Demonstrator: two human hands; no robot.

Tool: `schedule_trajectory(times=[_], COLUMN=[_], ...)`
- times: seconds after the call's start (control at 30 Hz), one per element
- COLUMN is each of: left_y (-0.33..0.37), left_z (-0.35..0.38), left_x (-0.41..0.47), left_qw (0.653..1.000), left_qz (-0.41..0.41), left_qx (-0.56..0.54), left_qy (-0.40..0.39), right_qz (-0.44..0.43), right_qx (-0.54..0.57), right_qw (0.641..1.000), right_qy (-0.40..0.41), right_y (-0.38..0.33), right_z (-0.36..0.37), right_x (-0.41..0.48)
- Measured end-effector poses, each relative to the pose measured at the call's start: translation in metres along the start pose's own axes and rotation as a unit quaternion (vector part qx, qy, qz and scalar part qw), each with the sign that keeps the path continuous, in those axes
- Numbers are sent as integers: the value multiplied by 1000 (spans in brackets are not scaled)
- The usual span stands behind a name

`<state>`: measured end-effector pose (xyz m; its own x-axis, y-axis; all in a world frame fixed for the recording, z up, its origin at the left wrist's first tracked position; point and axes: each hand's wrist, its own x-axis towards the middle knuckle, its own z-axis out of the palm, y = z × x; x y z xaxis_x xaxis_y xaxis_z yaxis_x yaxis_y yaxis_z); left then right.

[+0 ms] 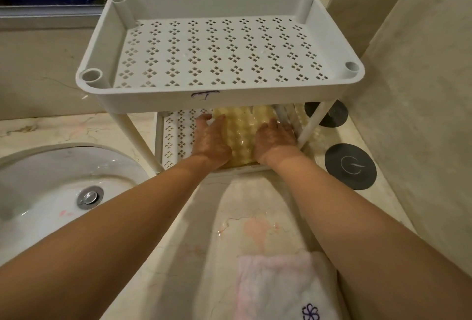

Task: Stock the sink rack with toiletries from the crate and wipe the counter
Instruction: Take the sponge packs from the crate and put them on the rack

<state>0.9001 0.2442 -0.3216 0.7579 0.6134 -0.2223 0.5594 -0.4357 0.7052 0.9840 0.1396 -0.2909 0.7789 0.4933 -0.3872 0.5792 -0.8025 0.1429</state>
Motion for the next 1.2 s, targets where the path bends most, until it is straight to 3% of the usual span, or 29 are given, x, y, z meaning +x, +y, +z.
schedule_trajectory(times=[0.17, 0.27, 0.5, 0.67, 0.8, 1.2], left_y=[6, 9, 15, 11, 2, -62], left_z=[-2, -8, -31, -52, -74, -159], left_x=[-5, -12, -71, -131, -184, -311], left_qw=[993, 991, 998, 991, 979, 970], left_qz=[2, -13, -18, 16, 16, 23], left_qx=[95, 88, -33, -129, -200, -241], left_qy=[-73, -101, -58, -19, -14, 25], right_qz=[12, -3, -34, -55, -46, -76], right_qx=[46, 97, 193, 306, 361, 417], right_qw=[999, 995, 980, 945, 924, 896], right_qy=[-10, -18, 24, 105, 118, 130], right_y=[-1, 0, 3, -6, -18, -90], right_z=[0, -2, -3, 4, 4, 7], right_x=[-7, -18, -69, -136, -193, -331])
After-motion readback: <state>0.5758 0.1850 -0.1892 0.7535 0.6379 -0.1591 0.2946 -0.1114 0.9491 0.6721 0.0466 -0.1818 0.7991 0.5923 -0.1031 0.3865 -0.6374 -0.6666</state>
